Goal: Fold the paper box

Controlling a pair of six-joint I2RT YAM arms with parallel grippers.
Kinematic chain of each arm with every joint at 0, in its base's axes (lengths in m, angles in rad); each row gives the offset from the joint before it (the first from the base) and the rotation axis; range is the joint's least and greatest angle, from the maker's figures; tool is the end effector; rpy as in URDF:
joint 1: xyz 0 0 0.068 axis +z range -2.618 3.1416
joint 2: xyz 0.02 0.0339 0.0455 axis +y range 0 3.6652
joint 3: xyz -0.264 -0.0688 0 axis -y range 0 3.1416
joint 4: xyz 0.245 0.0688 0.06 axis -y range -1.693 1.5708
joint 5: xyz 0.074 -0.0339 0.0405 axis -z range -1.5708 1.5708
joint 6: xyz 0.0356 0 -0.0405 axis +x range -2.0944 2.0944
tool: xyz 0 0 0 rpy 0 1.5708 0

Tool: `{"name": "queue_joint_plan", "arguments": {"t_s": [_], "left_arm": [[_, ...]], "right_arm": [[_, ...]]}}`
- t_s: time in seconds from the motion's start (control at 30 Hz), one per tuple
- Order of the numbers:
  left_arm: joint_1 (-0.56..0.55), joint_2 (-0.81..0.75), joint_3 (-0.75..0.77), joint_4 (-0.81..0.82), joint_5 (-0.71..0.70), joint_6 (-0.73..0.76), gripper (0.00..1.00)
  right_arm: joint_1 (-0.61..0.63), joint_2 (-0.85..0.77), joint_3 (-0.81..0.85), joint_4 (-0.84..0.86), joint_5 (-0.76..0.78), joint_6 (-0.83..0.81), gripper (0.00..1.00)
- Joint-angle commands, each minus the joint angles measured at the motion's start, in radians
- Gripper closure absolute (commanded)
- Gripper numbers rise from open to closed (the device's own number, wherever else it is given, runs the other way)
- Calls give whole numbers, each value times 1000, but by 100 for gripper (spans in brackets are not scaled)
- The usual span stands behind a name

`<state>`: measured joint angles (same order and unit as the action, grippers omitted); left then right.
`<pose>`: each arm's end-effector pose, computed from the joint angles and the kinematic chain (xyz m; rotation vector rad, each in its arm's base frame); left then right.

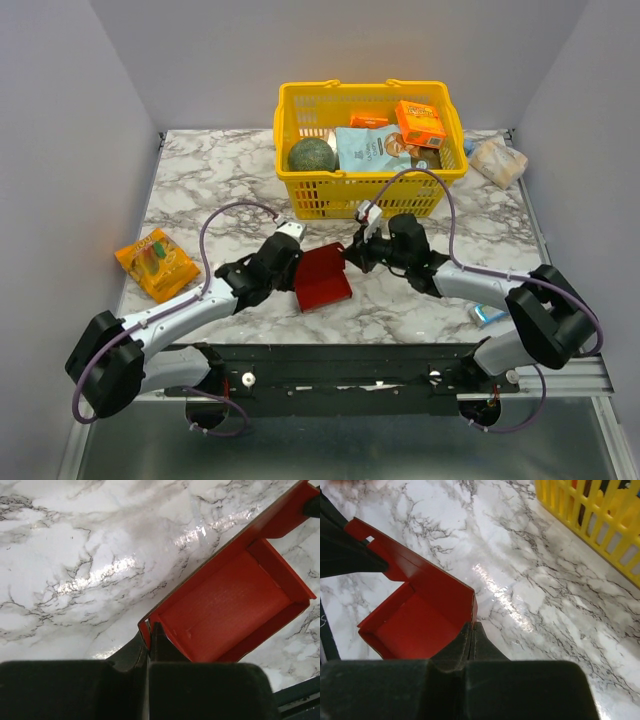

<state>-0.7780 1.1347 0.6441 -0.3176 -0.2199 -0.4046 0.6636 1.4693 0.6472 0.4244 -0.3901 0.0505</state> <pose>0.1678 -0.1545 0.2117 0.3374 2.3522 -0.3130 0.2300 0.1970 0.1961 -0.8616 1.8441 0.8423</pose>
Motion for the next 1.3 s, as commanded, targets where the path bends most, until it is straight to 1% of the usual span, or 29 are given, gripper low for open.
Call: {"name": "queue_joint_plan", "arguments": {"t_s": [0.0, 0.1, 0.13, 0.17, 0.2, 0.23, 0.27, 0.3, 0.33, 0.37, 0.4, 0.43, 0.47, 0.53, 0.57, 0.73, 0.87, 1.27], "left_arm": [[-15, 49, 71, 87, -39, -17, 99], [-26, 89, 103, 110, -78, -37, 100], [-30, 99, 120, 121, -91, -42, 100], [-39, 108, 126, 130, -123, -52, 100], [-43, 126, 129, 143, -131, -54, 100], [-47, 134, 132, 178, -142, -56, 100], [-58, 143, 131, 196, -174, -65, 100], [-64, 161, 129, 215, -189, -68, 100], [-72, 171, 118, 254, -205, -74, 100], [-79, 180, 114, 274, -222, -80, 100], [-98, 197, 103, 296, -258, -92, 100], [-109, 204, 79, 354, -275, -95, 100], [-119, 212, 65, 385, -291, -96, 100], [-144, 232, 33, 460, -315, -109, 100], [-151, 240, 28, 474, -325, -117, 100], [-201, 273, 0, 518, -390, -166, 100], [-222, 295, -17, 540, -398, -203, 100], [-270, 303, -93, 545, -427, -318, 100]], "right_arm": [[57, -66, -32, 77, 92, 17, 99], [97, -104, -56, 103, 212, 28, 99], [129, -113, -63, 114, 241, 26, 99], [146, -118, -66, 123, 311, 29, 99], [160, -121, -72, 149, 347, 43, 99], [171, -116, -75, 158, 376, 52, 99], [194, -112, -78, 168, 464, 64, 99], [206, -96, -83, 197, 500, 86, 99], [217, -89, -90, 209, 528, 92, 99], [241, -81, -93, 218, 612, 101, 99], [252, -76, -98, 235, 643, 112, 99], [264, -67, -103, 244, 680, 118, 99], [284, -63, -109, 247, 754, 129, 99], [297, -53, -112, 255, 798, 152, 99], [307, -53, -118, 257, 844, 163, 99], [335, -53, -130, 241, 907, 209, 99], [352, -50, -120, 194, 945, 238, 99], [399, -93, -113, -36, 996, 360, 99]]}}
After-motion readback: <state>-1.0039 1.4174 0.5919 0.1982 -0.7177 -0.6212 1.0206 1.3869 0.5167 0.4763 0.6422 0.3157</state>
